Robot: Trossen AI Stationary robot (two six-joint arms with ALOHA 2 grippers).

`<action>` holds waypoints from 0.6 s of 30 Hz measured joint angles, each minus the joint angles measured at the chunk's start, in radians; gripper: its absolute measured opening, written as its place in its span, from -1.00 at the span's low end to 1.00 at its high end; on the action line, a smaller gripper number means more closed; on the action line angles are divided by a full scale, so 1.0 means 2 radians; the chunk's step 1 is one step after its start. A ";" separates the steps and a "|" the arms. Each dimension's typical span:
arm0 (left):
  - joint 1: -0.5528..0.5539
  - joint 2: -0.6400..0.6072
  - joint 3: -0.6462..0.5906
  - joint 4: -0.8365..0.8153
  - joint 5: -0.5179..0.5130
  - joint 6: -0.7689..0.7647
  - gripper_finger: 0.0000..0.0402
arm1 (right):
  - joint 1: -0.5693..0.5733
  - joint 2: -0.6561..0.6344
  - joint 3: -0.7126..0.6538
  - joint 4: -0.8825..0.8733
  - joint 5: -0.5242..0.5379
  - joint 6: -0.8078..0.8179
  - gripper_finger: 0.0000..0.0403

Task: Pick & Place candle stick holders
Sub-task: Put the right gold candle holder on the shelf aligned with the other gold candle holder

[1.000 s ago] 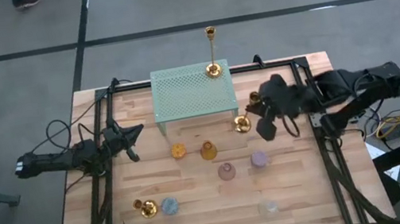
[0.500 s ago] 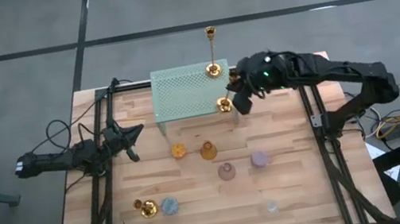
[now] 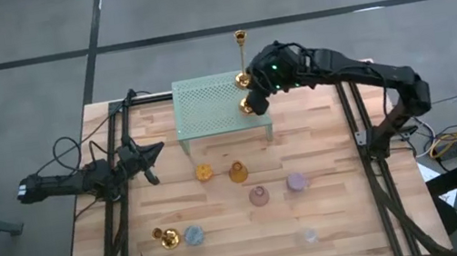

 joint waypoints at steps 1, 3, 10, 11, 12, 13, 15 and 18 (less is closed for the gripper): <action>0.000 0.000 0.000 0.000 0.000 0.000 -0.95 | -0.002 0.007 0.009 -0.006 0.001 -0.004 -0.94; 0.000 0.000 0.000 0.000 0.000 0.000 -0.95 | -0.006 0.022 0.026 -0.016 0.001 -0.008 -0.94; 0.000 0.000 0.000 0.000 0.000 0.000 -0.95 | -0.012 0.057 0.059 -0.036 0.003 -0.023 -0.94; 0.000 0.000 0.000 0.000 0.000 0.000 -0.95 | -0.015 0.058 0.059 -0.036 0.002 -0.024 -0.94; 0.000 0.000 0.000 0.000 0.000 0.000 -0.95 | -0.018 0.058 0.058 -0.037 0.001 -0.024 -0.94; 0.000 0.000 0.000 0.000 0.000 0.000 -0.95 | -0.021 0.058 0.057 -0.036 0.002 -0.024 -0.94; 0.000 0.000 0.000 0.000 0.000 0.000 -0.95 | -0.030 0.057 0.053 -0.037 0.003 -0.023 -0.94; 0.000 0.000 0.000 0.000 0.000 0.000 -0.95 | -0.036 0.054 0.051 -0.037 0.005 -0.022 -0.94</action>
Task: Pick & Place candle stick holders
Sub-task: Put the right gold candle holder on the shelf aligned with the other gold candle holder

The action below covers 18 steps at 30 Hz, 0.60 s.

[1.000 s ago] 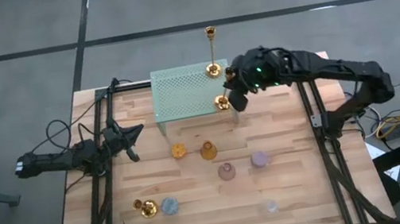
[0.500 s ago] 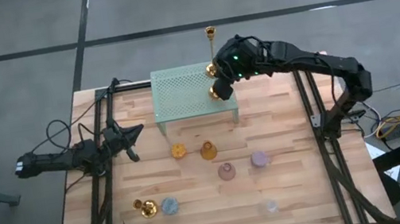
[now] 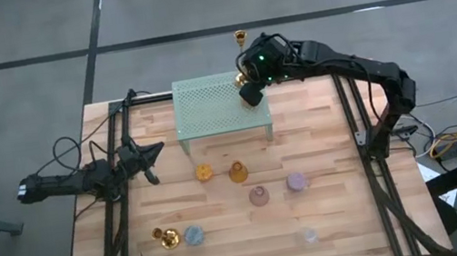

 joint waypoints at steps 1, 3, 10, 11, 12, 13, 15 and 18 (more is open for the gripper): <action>0.000 0.000 0.000 0.000 0.000 0.000 -0.95 | -0.001 -0.001 0.000 0.001 -0.001 0.000 -0.94; 0.000 0.000 0.000 0.000 0.000 0.000 -0.95 | -0.002 -0.002 0.000 0.009 -0.003 0.001 -0.94; 0.000 0.000 0.000 0.000 0.000 0.000 -0.95 | -0.007 0.004 -0.004 0.010 -0.002 0.001 -0.94; 0.000 0.000 0.000 0.000 0.000 0.000 -0.95 | -0.007 0.006 -0.004 0.010 -0.002 0.001 -0.94; 0.000 0.000 0.000 0.000 0.000 0.000 -0.95 | -0.007 0.008 -0.004 0.011 -0.002 0.000 -0.94; 0.000 0.000 0.000 0.000 0.000 0.000 -0.95 | -0.007 0.009 -0.005 0.011 -0.002 -0.001 -0.94; 0.000 0.000 0.000 0.000 0.000 0.000 -0.95 | -0.007 0.011 -0.005 0.015 -0.002 -0.004 -0.94; 0.000 0.000 0.000 0.000 0.000 0.000 -0.95 | -0.007 0.012 -0.005 0.026 -0.002 -0.009 -0.94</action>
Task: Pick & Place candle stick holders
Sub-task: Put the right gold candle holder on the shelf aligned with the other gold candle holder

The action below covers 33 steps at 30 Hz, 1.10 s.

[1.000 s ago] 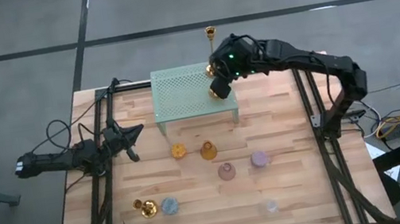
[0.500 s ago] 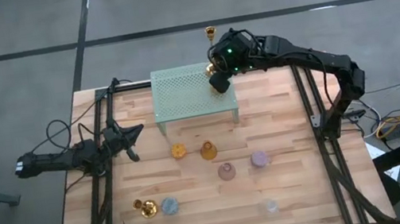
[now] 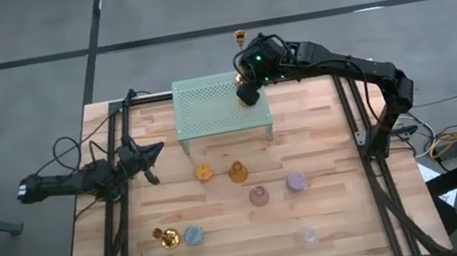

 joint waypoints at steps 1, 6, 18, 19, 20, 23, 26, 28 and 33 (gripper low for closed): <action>0.000 0.000 0.000 0.000 0.000 0.000 -0.95 | -0.001 0.000 0.000 0.004 0.000 -0.001 -0.94; 0.000 0.000 0.000 0.000 0.000 0.000 -0.95 | -0.004 0.000 0.000 0.010 0.000 -0.001 -0.94; 0.000 0.000 0.000 0.000 0.000 0.000 -0.95 | -0.005 0.000 -0.007 0.009 0.001 -0.003 -0.89; 0.000 0.000 0.000 0.000 0.000 0.000 -0.95 | -0.005 0.000 -0.007 0.009 0.001 -0.003 -0.86; 0.000 0.000 0.000 0.000 0.000 0.000 -0.95 | -0.005 0.000 -0.007 0.009 0.000 -0.004 -0.83; 0.000 0.000 0.000 0.000 0.000 0.000 -0.95 | -0.005 0.000 -0.007 0.008 0.000 -0.003 -0.75; 0.000 0.000 0.000 0.000 0.000 0.000 -0.95 | -0.005 0.000 -0.007 0.007 0.000 -0.003 -0.68; 0.000 0.000 0.000 0.000 0.000 0.000 -0.95 | -0.005 0.000 -0.007 0.006 0.000 -0.003 -0.63; 0.000 0.000 0.000 0.000 0.000 0.000 -0.95 | -0.005 0.001 -0.007 0.006 0.000 -0.004 -0.48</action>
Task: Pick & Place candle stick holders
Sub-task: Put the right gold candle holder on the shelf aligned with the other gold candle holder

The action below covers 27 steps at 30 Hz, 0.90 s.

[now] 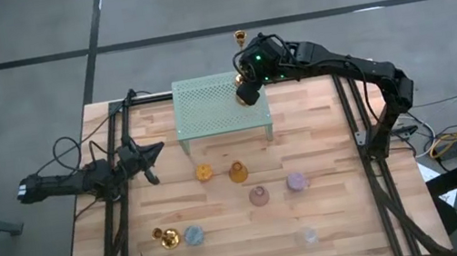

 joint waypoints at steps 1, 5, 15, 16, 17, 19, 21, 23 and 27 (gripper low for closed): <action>0.000 0.000 0.000 0.000 0.000 0.000 -0.95 | 0.000 0.000 0.000 0.000 0.000 -0.001 -0.45; 0.000 0.000 0.000 0.000 0.000 0.000 -0.95 | 0.000 0.000 0.000 0.000 0.000 -0.001 -0.31; 0.000 0.000 0.000 0.000 0.000 0.000 -0.95 | 0.000 -0.008 0.000 -0.028 0.000 -0.002 -0.02; 0.000 0.000 0.000 0.000 0.000 0.000 -0.95 | -0.001 -0.010 0.000 -0.031 0.000 -0.004 -0.01; 0.000 0.000 0.000 0.000 0.000 0.000 -0.95 | -0.001 -0.013 0.000 -0.033 0.000 -0.007 0.01; 0.000 0.000 0.000 0.000 0.000 0.000 -0.95 | -0.001 -0.018 0.000 -0.036 0.000 -0.011 0.03; 0.000 0.000 0.000 0.000 0.000 0.000 -0.95 | -0.001 -0.023 0.000 -0.037 0.000 -0.011 0.05; 0.000 0.000 0.000 0.000 0.000 0.000 -0.95 | -0.001 -0.027 0.000 -0.037 -0.001 -0.011 0.06; 0.000 0.000 0.000 0.000 0.000 0.000 -0.95 | -0.001 -0.035 0.000 -0.049 -0.001 -0.011 0.08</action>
